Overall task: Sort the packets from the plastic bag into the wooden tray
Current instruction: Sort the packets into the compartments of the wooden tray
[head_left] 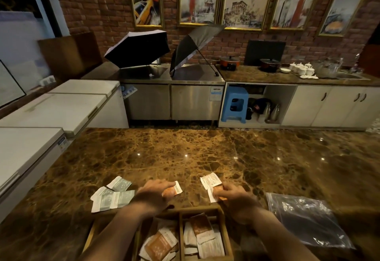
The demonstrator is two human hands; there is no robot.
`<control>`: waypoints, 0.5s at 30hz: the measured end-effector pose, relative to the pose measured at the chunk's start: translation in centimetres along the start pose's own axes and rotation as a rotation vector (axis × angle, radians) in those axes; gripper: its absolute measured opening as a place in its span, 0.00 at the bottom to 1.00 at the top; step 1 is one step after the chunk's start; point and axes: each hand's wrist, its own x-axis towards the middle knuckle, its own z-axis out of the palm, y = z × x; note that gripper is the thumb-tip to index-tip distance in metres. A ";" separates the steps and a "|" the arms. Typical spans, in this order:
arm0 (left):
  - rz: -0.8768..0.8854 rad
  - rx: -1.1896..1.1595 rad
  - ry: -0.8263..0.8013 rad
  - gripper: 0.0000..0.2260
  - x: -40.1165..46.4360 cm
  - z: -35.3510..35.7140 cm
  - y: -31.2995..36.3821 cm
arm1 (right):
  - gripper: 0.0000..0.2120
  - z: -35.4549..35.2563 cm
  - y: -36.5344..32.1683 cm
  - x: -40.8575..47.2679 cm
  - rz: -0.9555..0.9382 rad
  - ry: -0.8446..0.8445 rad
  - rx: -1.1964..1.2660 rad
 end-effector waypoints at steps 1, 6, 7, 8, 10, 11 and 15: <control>-0.019 -0.005 -0.018 0.24 0.5 0.1 0.1 | 0.21 0.3 0.2 0.1 0.002 0.007 -0.016; -0.046 0.075 -0.050 0.13 1.3 0.4 0.5 | 0.12 1.0 0.3 0.2 -0.015 0.266 0.019; -0.061 0.071 -0.027 0.10 1.3 0.5 0.5 | 0.10 1.2 0.5 0.4 -0.015 0.292 0.033; -0.071 0.077 0.003 0.06 1.3 0.6 0.5 | 0.09 1.5 0.6 0.5 -0.016 0.316 0.037; -0.081 0.103 0.051 0.02 1.2 0.7 0.7 | 0.08 2.0 0.8 0.6 -0.013 0.377 0.027; -0.087 0.116 0.077 0.05 1.2 0.9 0.8 | 0.08 2.2 0.9 0.7 -0.007 0.395 0.021; -0.109 0.123 0.164 0.11 1.3 1.1 1.0 | 0.14 2.5 0.7 0.5 0.050 0.487 0.106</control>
